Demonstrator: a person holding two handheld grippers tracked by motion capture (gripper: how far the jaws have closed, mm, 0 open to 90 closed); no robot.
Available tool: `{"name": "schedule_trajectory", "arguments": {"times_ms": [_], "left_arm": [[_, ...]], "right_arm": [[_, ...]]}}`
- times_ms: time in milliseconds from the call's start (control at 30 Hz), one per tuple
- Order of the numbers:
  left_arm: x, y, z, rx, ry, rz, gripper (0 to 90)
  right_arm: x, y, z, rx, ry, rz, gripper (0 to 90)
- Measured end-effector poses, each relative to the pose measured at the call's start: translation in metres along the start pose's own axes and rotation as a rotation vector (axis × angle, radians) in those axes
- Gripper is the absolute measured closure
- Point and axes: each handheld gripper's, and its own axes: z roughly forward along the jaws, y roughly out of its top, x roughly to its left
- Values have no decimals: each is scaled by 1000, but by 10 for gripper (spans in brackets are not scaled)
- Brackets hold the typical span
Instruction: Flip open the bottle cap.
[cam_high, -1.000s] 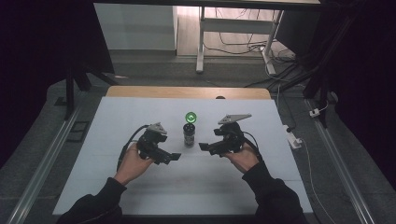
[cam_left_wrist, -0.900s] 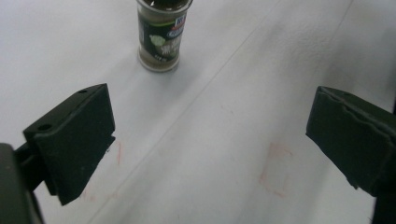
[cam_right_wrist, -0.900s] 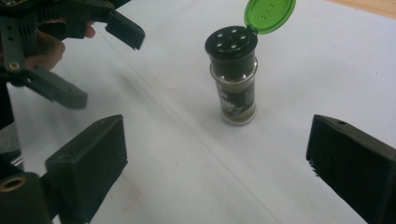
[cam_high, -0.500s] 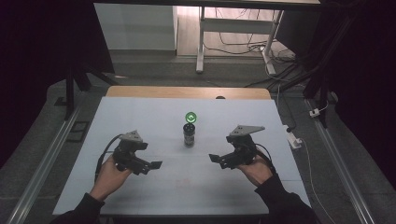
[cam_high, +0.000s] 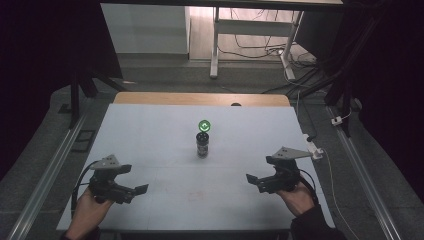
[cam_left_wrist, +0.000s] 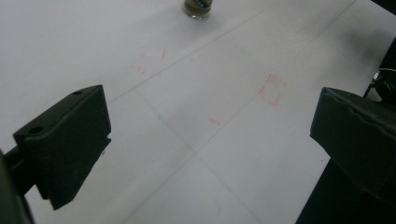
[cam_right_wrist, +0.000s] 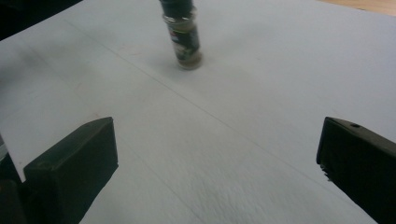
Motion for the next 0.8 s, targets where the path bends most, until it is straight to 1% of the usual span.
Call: {"name": "schedule_trajectory", "arguments": {"times_ms": [100, 167, 233, 367, 467, 500, 567, 600, 633, 700, 800], "left_arm": [[1, -10, -10, -1, 23, -21, 0], [2, -17, -16, -5, 34, -34, 0], [3, -23, -21, -8, 47, -50, 0], [3, -34, -31, -1, 79, -64, 0], [4, -42, -38, 11, 120, -73, 0], [5, -44, -39, 14, 123, -82, 0], [8, -47, -41, 23, 117, -106, 0], [8, -48, -42, 17, 114, -112, 0], [9, -48, -43, 15, 111, -118, 0], [9, -48, -42, 20, 109, -122, 0], [10, -47, -41, 22, 106, -121, 0]], "right_arm": [[-3, -11, -13, -8, -46, 23, 0], [-6, -19, -22, -6, -59, 46, 0], [-8, -28, -29, 4, -84, 64, 0], [-12, -44, -41, 28, -114, 100, 0], [-14, -52, -48, 54, -136, 112, 0], [-14, -55, -50, 59, -136, 118, 0], [-15, -59, -51, 78, -135, 132, 0], [-15, -59, -50, 85, -135, 139, 0], [-15, -59, -51, 81, -143, 142, 0], [-15, -60, -51, 87, -146, 149, 0], [-15, -60, -50, 96, -151, 137, 0]]}}
